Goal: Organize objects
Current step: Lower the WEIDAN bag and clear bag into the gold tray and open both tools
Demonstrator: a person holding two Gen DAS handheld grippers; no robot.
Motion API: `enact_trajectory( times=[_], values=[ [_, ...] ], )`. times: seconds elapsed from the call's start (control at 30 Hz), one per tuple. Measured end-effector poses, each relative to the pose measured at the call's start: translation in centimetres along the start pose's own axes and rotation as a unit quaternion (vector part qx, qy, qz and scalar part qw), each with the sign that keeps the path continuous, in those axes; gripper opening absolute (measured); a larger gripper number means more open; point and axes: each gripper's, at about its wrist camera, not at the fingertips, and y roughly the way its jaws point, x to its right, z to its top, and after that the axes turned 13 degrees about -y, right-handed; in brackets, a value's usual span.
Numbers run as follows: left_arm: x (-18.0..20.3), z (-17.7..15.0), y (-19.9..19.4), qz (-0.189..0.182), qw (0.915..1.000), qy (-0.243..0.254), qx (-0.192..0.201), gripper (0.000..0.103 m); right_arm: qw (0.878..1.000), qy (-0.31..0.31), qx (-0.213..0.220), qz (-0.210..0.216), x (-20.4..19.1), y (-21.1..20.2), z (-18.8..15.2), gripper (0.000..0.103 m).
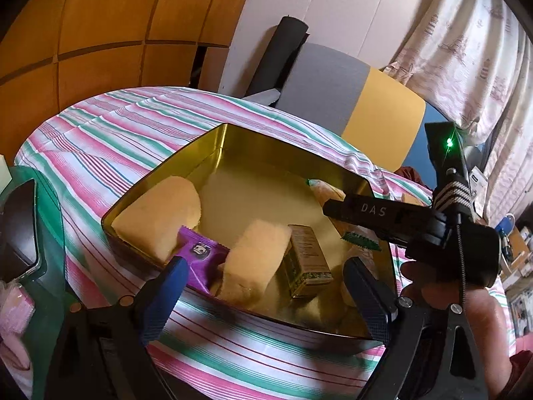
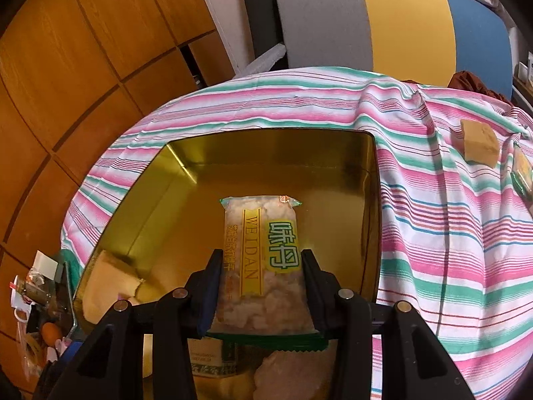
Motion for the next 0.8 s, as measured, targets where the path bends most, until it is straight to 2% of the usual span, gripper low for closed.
enact_trajectory(
  times=[0.27, 0.8],
  values=[
    [-0.2, 0.1, 0.2, 0.007, 1.0, -0.003, -0.003, 0.095, 1.0, 0.0, -0.003, -0.006, 0.0, 0.7, 0.0, 0.046],
    [0.5, -0.9, 0.6, -0.001, 0.9998, 0.012, -0.016, 0.097, 0.999, -0.028, 0.041, -0.018, -0.6, -3.1, -1.1, 0.047]
  ],
)
